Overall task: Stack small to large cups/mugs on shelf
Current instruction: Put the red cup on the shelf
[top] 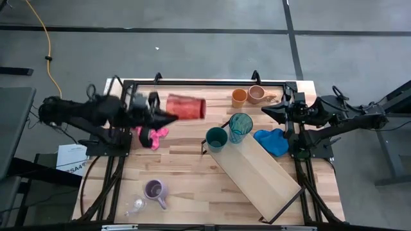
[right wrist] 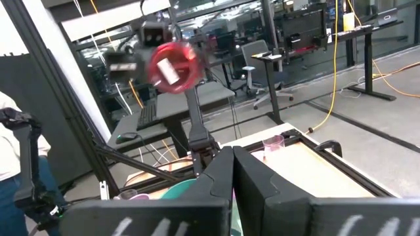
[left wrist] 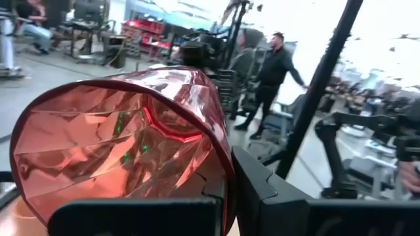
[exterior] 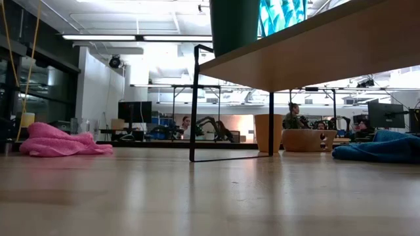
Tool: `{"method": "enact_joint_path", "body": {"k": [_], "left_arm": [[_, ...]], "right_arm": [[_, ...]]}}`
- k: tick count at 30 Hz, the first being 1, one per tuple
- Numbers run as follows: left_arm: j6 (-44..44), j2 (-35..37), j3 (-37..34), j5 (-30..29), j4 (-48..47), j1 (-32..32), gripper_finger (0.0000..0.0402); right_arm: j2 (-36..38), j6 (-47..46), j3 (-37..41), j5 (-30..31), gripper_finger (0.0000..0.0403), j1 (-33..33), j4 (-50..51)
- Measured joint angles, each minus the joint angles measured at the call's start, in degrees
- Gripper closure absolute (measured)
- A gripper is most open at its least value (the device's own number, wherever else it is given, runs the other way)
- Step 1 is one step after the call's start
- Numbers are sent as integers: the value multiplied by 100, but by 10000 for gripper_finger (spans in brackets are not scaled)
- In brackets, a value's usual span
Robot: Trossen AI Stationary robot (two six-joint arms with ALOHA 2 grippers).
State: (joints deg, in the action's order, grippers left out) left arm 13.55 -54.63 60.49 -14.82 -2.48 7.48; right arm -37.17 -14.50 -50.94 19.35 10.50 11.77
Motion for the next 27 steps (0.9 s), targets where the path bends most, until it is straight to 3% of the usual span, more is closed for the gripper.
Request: {"method": "enact_joint_path", "body": {"k": [6,27], "left_arm": [[-5,-42,-313,-465,532,472,401],[-21,101,-255,-379,506,492,401]], "right_arm": [[0,0,0,0,402,0,0],[0,0,0,-2,402,0,0]]}}
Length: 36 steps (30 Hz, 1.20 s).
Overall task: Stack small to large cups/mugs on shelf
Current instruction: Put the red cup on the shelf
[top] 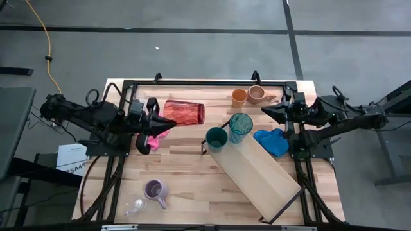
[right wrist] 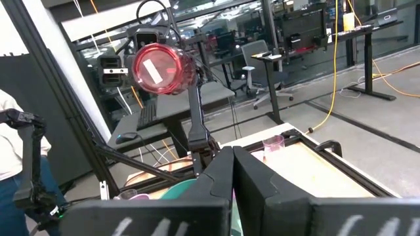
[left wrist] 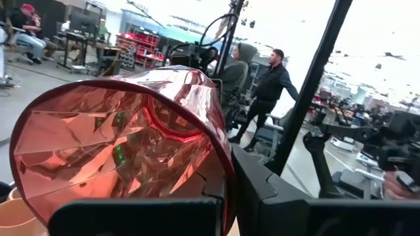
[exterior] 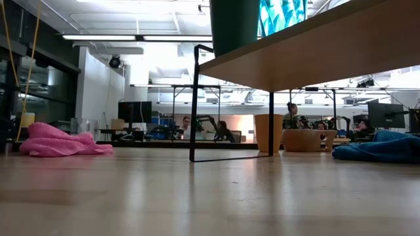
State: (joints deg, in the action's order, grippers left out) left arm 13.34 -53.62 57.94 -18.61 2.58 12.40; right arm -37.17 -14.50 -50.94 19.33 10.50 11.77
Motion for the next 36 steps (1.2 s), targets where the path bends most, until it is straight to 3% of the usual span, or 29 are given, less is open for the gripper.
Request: {"method": "enact_joint_path", "body": {"k": [7,15,26,36], "left_arm": [[-107,-466,1046,475,-1424,0,401],[-115,-2052,3206,1245,-3774,135,401],[-24,-4688,5787,1041,-4864,600,401],[634,-6105,7017,644,-6078,550,401]], "right_arm": [[0,0,0,0,402,0,4],[0,-22,0,0,402,0,126],[0,-57,0,0,402,0,599],[0,-46,0,2,402,0,654]]}}
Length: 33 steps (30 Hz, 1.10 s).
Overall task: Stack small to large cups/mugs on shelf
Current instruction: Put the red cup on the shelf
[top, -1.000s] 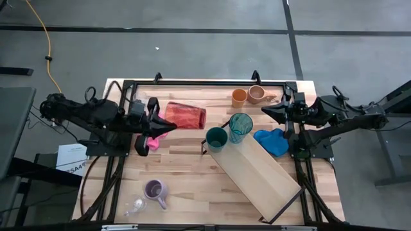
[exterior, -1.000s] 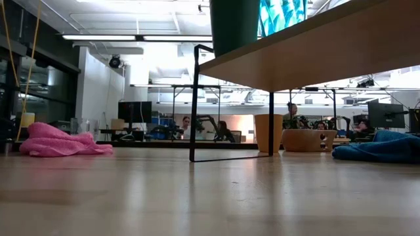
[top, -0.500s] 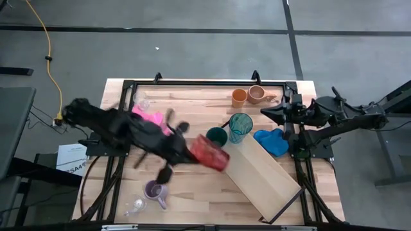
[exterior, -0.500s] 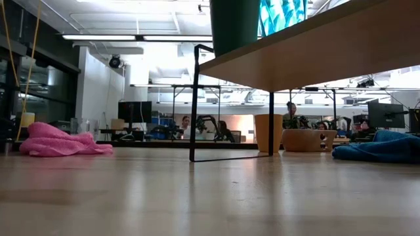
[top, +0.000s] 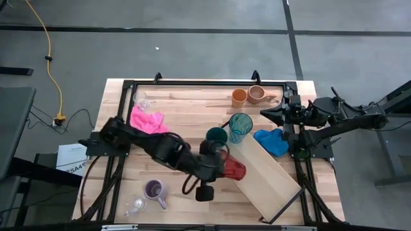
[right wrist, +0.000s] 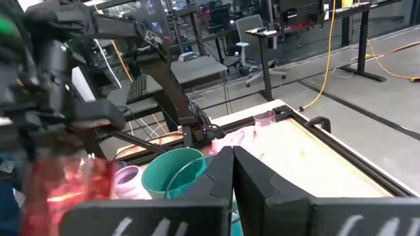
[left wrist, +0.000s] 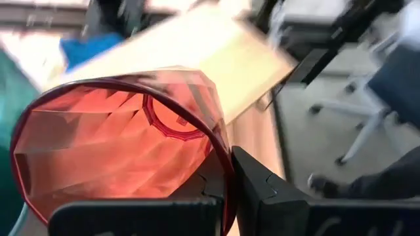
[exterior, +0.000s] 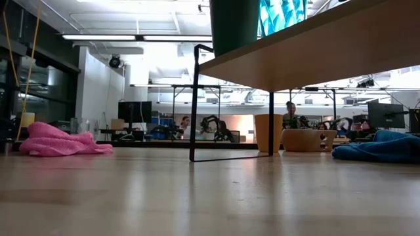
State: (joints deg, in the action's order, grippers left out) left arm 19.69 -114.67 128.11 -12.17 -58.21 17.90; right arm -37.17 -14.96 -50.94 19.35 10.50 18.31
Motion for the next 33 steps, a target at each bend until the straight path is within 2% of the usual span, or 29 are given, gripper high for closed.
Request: {"method": "enact_joint_path", "body": {"k": [6,15,22,29,33], "left_arm": [[230,-292,169,-105,-188,-195,401],[303,-302,167,-64,-565,-522,401],[170,-302,164,413,-472,-464,401],[155,-301,164,402,-494,-372,401],[-148,-302,162,411,-394,-341,401]], "right_arm": [[5,0,0,-1,402,0,33],[-2,-2,0,0,402,0,51],[0,-2,0,0,402,0,46],[0,-1,0,0,402,0,42],[0,0,0,0,402,0,35]]}}
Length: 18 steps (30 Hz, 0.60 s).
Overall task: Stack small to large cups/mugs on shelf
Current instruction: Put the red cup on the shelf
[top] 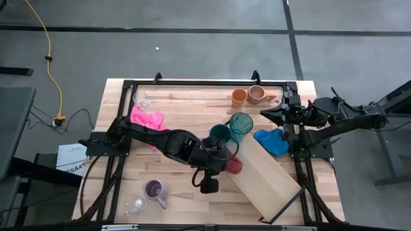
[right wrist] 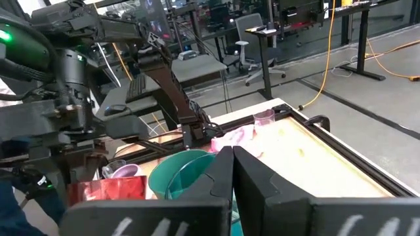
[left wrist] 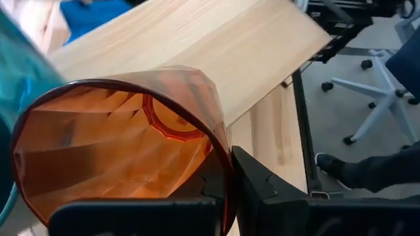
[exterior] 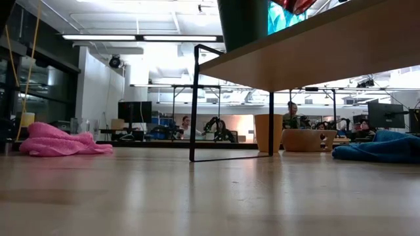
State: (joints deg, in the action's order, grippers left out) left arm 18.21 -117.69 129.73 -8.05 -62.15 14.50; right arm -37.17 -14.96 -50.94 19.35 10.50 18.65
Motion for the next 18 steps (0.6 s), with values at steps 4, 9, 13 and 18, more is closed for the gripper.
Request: {"method": "enact_joint_path", "body": {"k": [4,9,13,18], "left_arm": [[-273,2,0,7,288,25,395],[-498,-12,0,2,211,13,397],[-630,-145,-20,-35,190,12,399],[-663,-248,-7,-12,205,20,385]], "right_arm": [[0,-1,0,0,402,0,-2],[0,-63,0,-1,402,0,-2],[1,-107,0,0,402,0,-3],[2,-153,0,-2,402,0,-7]]}}
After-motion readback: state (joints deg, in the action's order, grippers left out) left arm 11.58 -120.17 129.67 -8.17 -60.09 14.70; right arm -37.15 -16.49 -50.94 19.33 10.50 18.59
